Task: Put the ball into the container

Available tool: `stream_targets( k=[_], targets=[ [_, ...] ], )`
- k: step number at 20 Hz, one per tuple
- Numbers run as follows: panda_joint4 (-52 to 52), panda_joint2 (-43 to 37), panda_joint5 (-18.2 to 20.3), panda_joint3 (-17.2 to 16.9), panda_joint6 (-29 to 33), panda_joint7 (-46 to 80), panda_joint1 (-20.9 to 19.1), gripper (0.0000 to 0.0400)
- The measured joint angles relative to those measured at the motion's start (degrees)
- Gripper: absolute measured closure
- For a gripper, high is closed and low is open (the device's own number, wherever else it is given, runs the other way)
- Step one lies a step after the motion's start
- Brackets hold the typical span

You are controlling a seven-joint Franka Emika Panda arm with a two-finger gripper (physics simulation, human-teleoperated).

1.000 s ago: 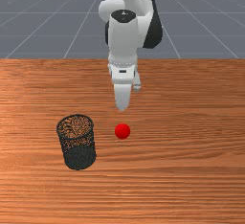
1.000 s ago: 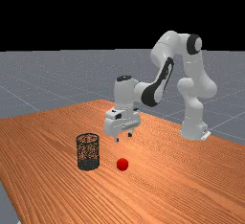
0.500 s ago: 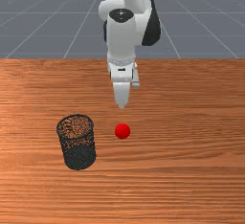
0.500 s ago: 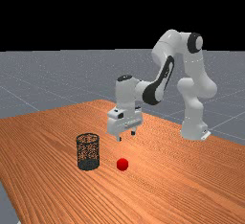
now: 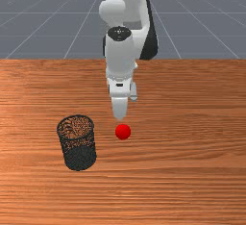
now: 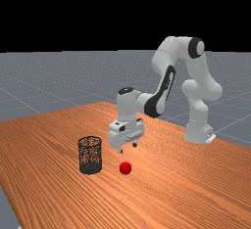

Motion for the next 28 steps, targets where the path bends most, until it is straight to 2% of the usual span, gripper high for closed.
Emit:
stream_targets(
  k=[6,12,17,22,28],
  targets=[
    [0.26,3.92,0.01,0.0,3.21,0.01,-0.01,0.0],
    [-1.57,3.16,-1.06,-0.81,4.97,0.64,0.35,0.0],
    [-1.23,4.9,-0.19,-0.11,6.52,-1.19,-0.63,0.0],
    [-0.21,5.44,-0.07,-0.36,4.65,-1.99,-1.39,0.0],
    [0.54,7.42,-0.07,-0.42,5.74,-1.97,-1.51,0.0]
  ],
)
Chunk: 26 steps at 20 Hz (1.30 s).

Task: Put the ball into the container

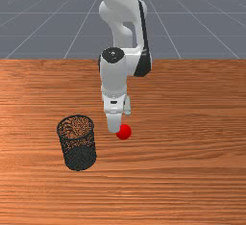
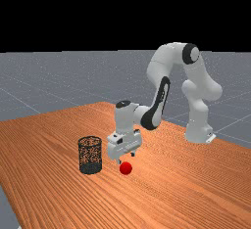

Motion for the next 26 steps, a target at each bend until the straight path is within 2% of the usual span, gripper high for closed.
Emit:
stream_targets(
  k=[11,14,16,18,20,21,23,26],
  targets=[
    [2.44,4.15,-0.04,-0.14,0.03,-0.32,-0.34,0.0],
    [1.62,4.83,0.2,-0.16,3.1,0.05,-0.36,0.0],
    [3.72,6.34,-0.02,-0.18,0.49,-0.22,-0.35,0.0],
    [4.4,6.9,-0.05,-0.18,0.87,-0.27,-0.34,0.0031],
    [5.52,7.61,-0.08,-0.17,0.83,-0.33,-0.31,0.0097],
    [4.43,7.29,-0.02,-0.09,2.83,-0.71,-0.53,0.0066],
    [4.65,7.36,-0.01,-0.08,2.61,-1.39,-1.01,0.0035],
    [3.64,7.02,-0.45,-0.73,4.01,-0.92,-0.85,0.0009]
  ],
)
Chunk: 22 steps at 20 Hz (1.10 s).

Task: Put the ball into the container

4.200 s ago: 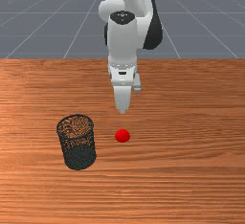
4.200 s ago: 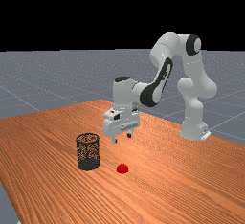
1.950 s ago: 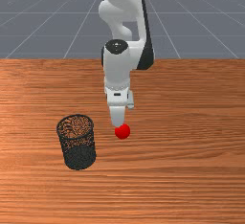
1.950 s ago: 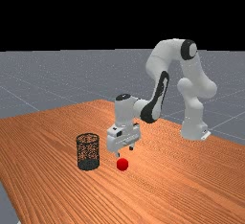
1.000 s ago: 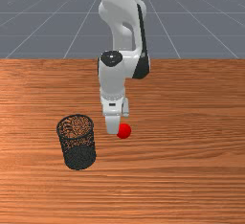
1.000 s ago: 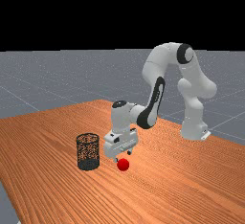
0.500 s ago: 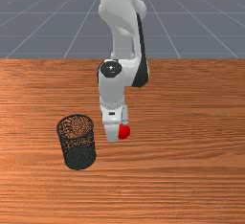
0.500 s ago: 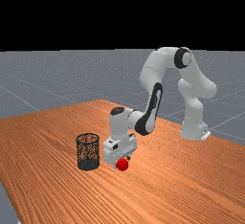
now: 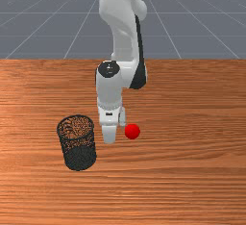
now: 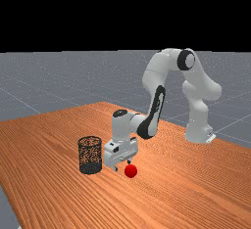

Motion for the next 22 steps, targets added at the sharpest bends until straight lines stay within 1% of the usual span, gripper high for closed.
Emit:
stream_targets(
  k=[2,6,7,8,10,13,15,16,19,20,22],
  targets=[
    [-0.12,-0.07,0.94,0.16,-0.01,1.93,0.49,0.0004],
    [-0.67,-0.8,0.98,0.4,-0.53,3.96,2.34,0.0],
    [-1.64,-1.6,0.61,0.67,0.97,2.76,2.14,0.0],
    [-1.08,-1.98,1.5,1.56,-1.24,1.66,1.28,0.0],
    [-1.43,-3.36,2.09,2.04,-2.28,0.98,0.77,0.0],
    [-3.16,-4.47,2.61,2.49,-1.41,0.48,0.33,0.0],
    [-3.22,-4.92,4.07,3.77,-2.04,-1.04,-0.83,0.0],
    [-3.28,-5.0,3.46,3.23,-1.91,-0.21,-0.18,0.0],
    [-3.31,-4.99,4.11,3.86,-1.88,-0.16,-0.24,0.0],
    [-3.38,-5.06,3.22,3.13,-1.73,1.31,0.89,0.0],
    [-3.39,-5.06,3.32,3.37,-1.68,2.1,1.55,0.0]
  ],
)
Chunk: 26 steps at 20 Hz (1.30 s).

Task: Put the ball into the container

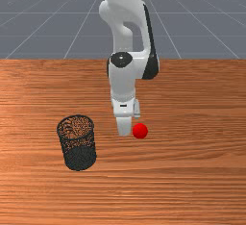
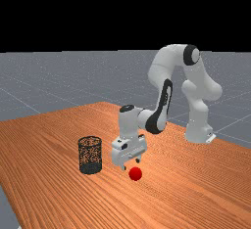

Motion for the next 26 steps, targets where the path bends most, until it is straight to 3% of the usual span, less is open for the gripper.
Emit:
stream_targets(
  k=[5,7,11,15,16,17,19,20,22,26],
  targets=[
    [-0.83,-1.38,1.8,1.76,-0.65,-0.96,-0.45,0.0],
    [1.02,0.17,-0.38,-0.07,-2.08,1.54,1.37,0.0],
    [1.41,4.17,0.0,-0.22,2.83,2.27,1.54,0.0003],
    [1.59,4.11,0.18,-0.33,2.98,4.14,2.65,0.0002],
    [1.66,4.16,0.71,0.98,2.91,1.92,1.57,0.0001],
    [2.09,4.73,0.24,-0.18,3.68,4.23,2.85,0.0015],
    [3.02,5.79,-0.25,0.0,6.32,2.98,2.63,0.0134],
    [3.79,6.25,-0.33,0.0,7.24,2.92,2.63,0.0043],
    [3.25,5.53,-0.26,0.04,7.17,2.04,1.83,0.0015],
    [-0.15,-2.61,-0.19,0.05,3.56,2.19,1.69,0.0002]
  ],
)
